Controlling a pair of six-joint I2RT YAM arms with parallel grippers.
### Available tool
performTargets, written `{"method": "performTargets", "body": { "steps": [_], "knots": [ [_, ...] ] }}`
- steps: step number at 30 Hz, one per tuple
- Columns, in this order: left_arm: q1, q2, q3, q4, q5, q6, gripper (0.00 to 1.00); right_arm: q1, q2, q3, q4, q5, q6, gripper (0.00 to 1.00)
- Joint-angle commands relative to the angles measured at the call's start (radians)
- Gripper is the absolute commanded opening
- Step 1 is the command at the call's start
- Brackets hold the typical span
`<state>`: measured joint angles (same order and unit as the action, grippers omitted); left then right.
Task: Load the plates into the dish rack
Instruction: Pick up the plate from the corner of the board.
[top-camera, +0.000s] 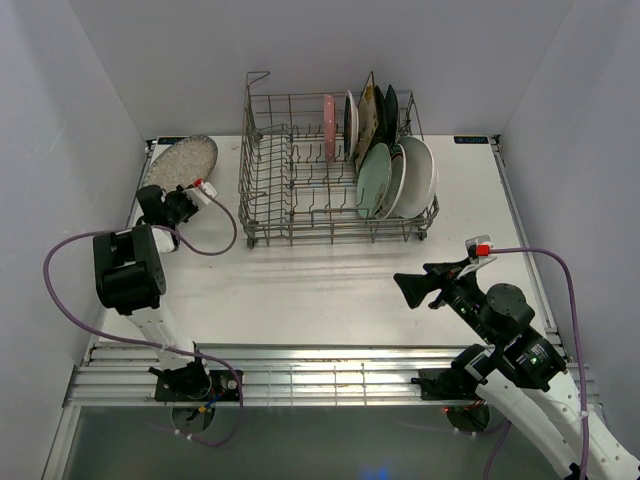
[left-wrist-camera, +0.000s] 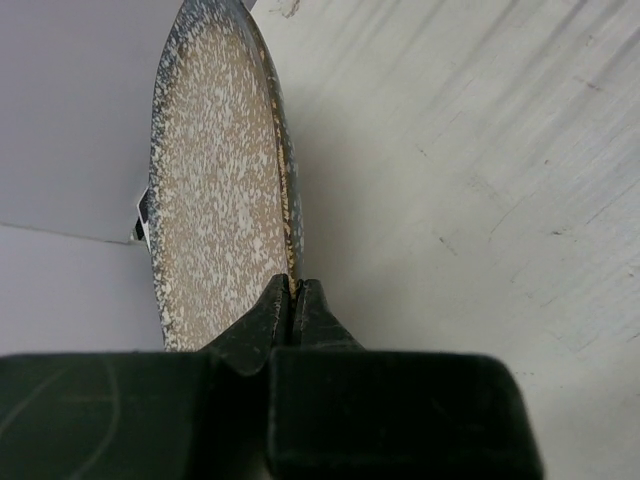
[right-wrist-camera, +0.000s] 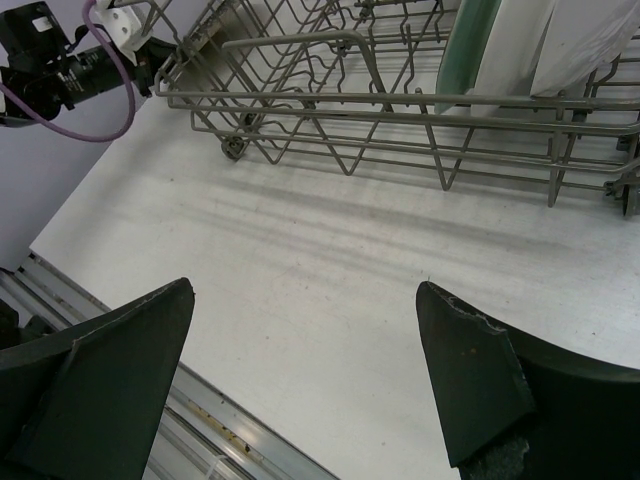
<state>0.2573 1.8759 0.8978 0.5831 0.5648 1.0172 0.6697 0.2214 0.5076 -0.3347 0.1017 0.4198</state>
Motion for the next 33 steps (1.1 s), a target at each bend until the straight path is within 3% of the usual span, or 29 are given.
{"method": "performTargets", "body": {
  "steps": [1, 21, 26, 33],
  "knots": [
    [0.01, -0.147, 0.032, 0.014, 0.04, -0.101, 0.0, 0.004, -0.007, -0.003, 0.043, -0.007, 0.008, 0.97],
    [0.014, -0.435, 0.26, -0.428, 0.058, -0.419, 0.0, 0.004, 0.009, -0.027, 0.08, -0.025, 0.016, 0.97],
    [0.014, -0.434, 0.426, -0.613, 0.041, -0.543, 0.0, 0.004, 0.018, -0.026, 0.088, -0.034, 0.016, 0.97],
    [0.014, -0.472, 0.513, -0.664, 0.044, -0.65, 0.0, 0.004, 0.022, -0.026, 0.089, -0.033, 0.014, 0.97]
  ]
}}
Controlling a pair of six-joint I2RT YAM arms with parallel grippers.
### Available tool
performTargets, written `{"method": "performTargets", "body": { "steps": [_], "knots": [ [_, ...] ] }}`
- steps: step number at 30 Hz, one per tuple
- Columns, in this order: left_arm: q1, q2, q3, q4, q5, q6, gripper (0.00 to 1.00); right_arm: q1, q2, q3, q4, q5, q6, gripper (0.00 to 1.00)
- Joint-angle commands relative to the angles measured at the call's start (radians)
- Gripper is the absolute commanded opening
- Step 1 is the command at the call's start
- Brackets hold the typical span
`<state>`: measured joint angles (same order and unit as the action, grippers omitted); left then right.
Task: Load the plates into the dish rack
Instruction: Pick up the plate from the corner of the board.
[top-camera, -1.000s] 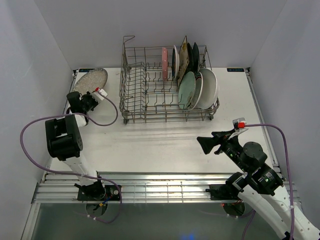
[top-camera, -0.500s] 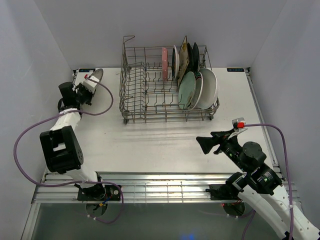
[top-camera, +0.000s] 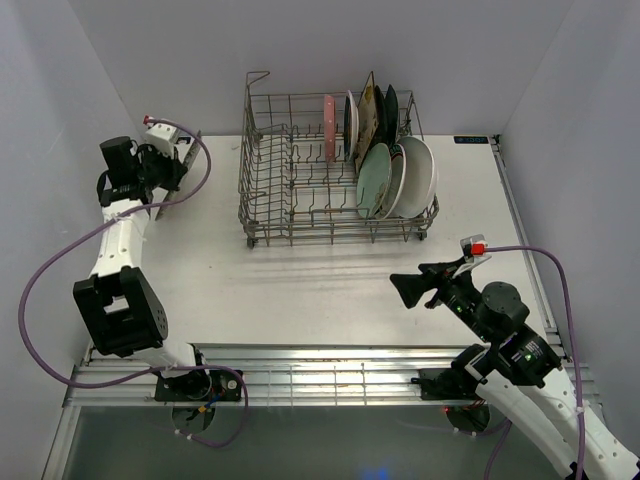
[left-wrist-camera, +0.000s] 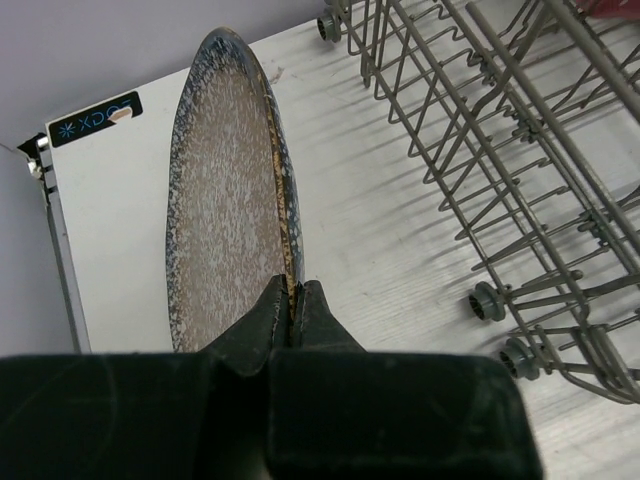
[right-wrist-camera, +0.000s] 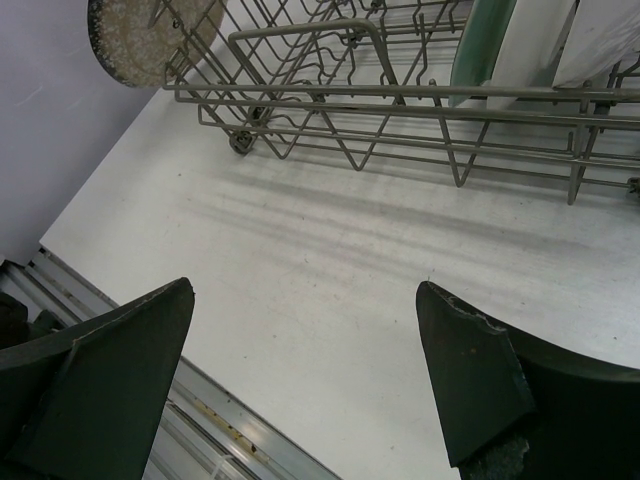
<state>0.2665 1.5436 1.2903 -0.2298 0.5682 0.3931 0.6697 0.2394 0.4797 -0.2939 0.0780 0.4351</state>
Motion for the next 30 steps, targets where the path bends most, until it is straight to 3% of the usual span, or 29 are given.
{"method": "performTargets", "body": {
  "steps": [1, 6, 16, 30],
  "knots": [
    [0.005, -0.139, 0.138, 0.135, 0.033, -0.042, 0.0, 0.004, 0.005, 0.003, 0.048, -0.011, -0.001, 0.97],
    [0.007, -0.093, 0.292, -0.026, 0.028, -0.103, 0.0, 0.004, 0.011, 0.004, 0.053, -0.014, -0.002, 0.97],
    [0.005, -0.054, 0.429, -0.181, 0.036, -0.244, 0.0, 0.004, 0.136, 0.011, 0.134, -0.128, -0.013, 0.96],
    [0.011, -0.057, 0.32, -0.137, 0.033, -0.373, 0.0, 0.042, 0.526, 0.137, 0.421, -0.284, -0.024, 0.92]
  ]
}}
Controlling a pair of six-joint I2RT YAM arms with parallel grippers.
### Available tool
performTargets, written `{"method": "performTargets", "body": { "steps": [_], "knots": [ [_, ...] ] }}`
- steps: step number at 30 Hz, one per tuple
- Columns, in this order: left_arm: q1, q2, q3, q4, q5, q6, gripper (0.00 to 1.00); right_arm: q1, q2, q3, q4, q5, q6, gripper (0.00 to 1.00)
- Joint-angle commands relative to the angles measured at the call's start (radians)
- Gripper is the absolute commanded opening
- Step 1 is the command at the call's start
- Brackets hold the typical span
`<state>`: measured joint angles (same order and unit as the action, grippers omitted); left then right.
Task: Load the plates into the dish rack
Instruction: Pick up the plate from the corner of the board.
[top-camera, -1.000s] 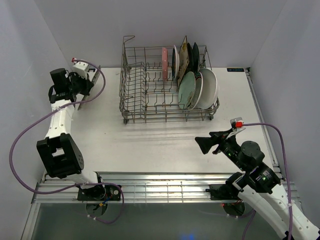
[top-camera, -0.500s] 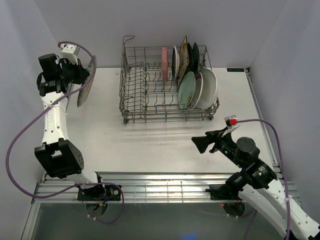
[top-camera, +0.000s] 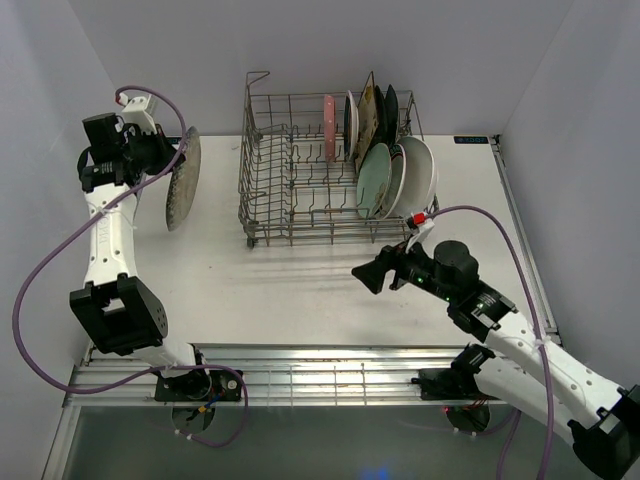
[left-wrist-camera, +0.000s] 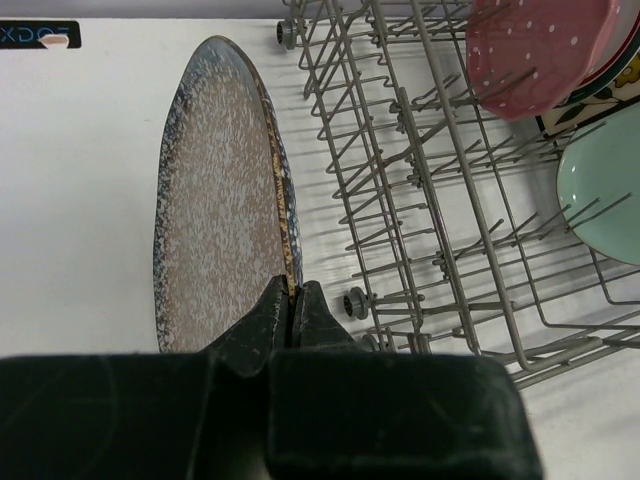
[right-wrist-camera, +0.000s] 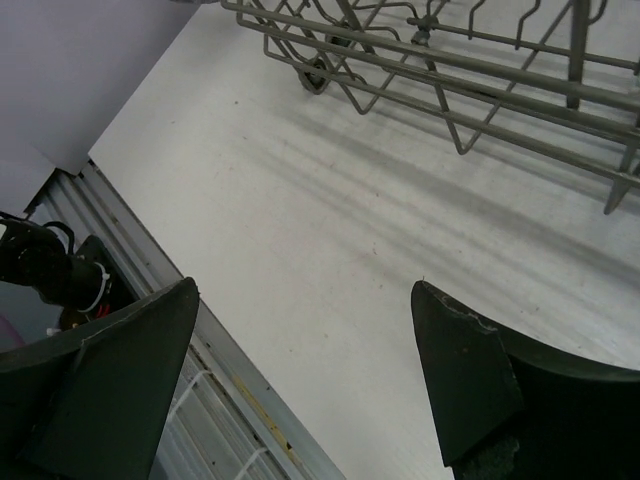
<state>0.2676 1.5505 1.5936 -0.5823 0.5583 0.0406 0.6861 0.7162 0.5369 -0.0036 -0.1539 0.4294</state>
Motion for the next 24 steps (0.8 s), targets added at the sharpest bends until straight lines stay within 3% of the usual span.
{"method": "performTargets", "body": {
  "steps": [1, 14, 24],
  "knots": [
    [0.01, -0.063, 0.011, 0.22, 0.045, -0.031, 0.0, 0.036, 0.067, 0.09, 0.142, -0.041, -0.026, 0.92],
    [0.03, -0.07, -0.07, 0.286, 0.046, -0.171, 0.0, 0.387, 0.455, 0.351, 0.223, 0.287, -0.109, 0.95],
    [0.056, -0.04, -0.081, 0.291, 0.061, -0.275, 0.0, 0.547, 0.914, 0.67, 0.306, 0.51, -0.204, 0.95]
  ]
}}
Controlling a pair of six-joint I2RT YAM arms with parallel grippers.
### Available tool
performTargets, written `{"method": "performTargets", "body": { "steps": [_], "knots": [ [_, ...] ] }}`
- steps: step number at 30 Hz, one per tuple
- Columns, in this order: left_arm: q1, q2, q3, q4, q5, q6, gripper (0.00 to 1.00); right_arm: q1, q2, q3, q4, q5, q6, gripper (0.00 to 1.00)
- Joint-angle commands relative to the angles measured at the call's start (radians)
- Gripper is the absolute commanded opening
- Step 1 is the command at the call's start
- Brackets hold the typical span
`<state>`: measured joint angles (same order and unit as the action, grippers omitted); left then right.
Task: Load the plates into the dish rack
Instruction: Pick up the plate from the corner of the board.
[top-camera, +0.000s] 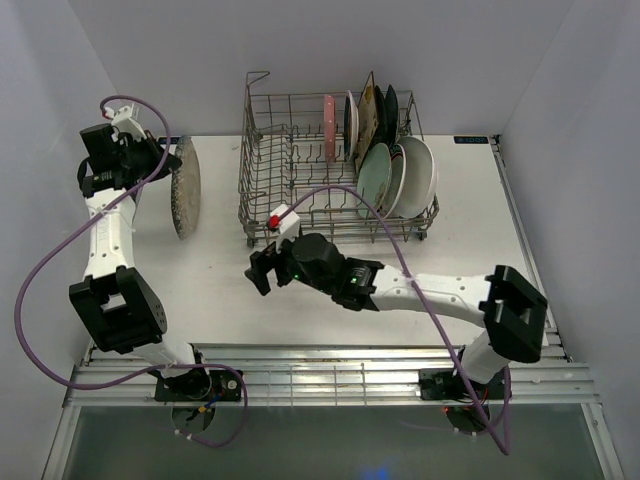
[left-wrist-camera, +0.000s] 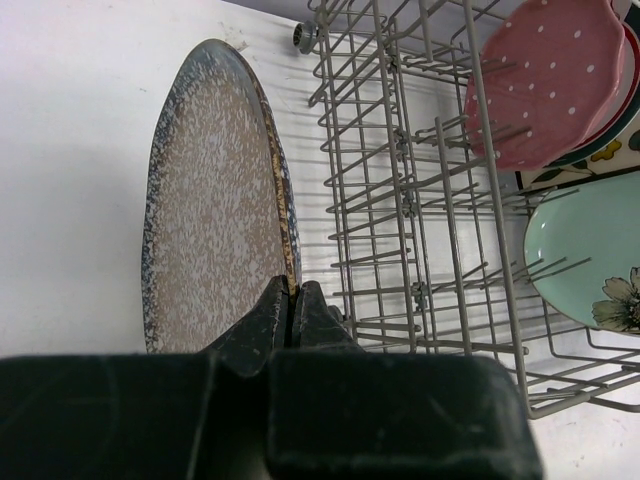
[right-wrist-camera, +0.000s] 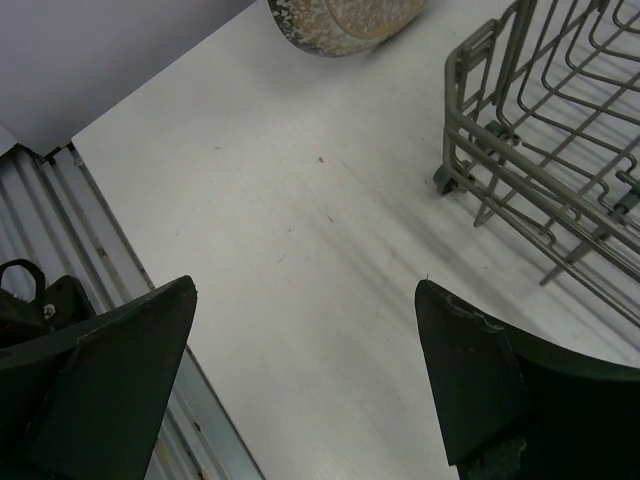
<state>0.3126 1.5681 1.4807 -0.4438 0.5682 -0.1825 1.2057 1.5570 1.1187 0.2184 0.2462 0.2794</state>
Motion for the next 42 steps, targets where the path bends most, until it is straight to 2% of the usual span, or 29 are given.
{"method": "performTargets", "body": {
  "steps": [1, 7, 11, 18, 31, 42],
  "knots": [
    [0.013, -0.056, 0.033, 0.152, 0.052, -0.066, 0.0, 0.034, 0.095, 0.11, 0.099, 0.131, -0.072, 0.96],
    [0.019, -0.056, 0.073, 0.123, 0.029, -0.107, 0.0, 0.043, 0.219, 0.208, 0.203, 0.142, -0.118, 0.97],
    [0.023, -0.059, 0.108, 0.082, -0.017, -0.135, 0.0, 0.043, 0.31, 0.303, 0.21, 0.137, -0.169, 0.98],
    [0.025, -0.062, 0.104, 0.07, -0.056, -0.173, 0.0, 0.041, 0.416, 0.403, 0.312, 0.146, -0.259, 0.98],
    [0.025, -0.065, 0.118, 0.013, -0.148, -0.221, 0.0, 0.025, 0.568, 0.625, 0.263, 0.102, -0.335, 0.98],
    [0.025, -0.063, 0.119, -0.045, -0.229, -0.276, 0.0, -0.015, 0.715, 0.8, 0.233, 0.059, -0.307, 0.94]
  ]
}}
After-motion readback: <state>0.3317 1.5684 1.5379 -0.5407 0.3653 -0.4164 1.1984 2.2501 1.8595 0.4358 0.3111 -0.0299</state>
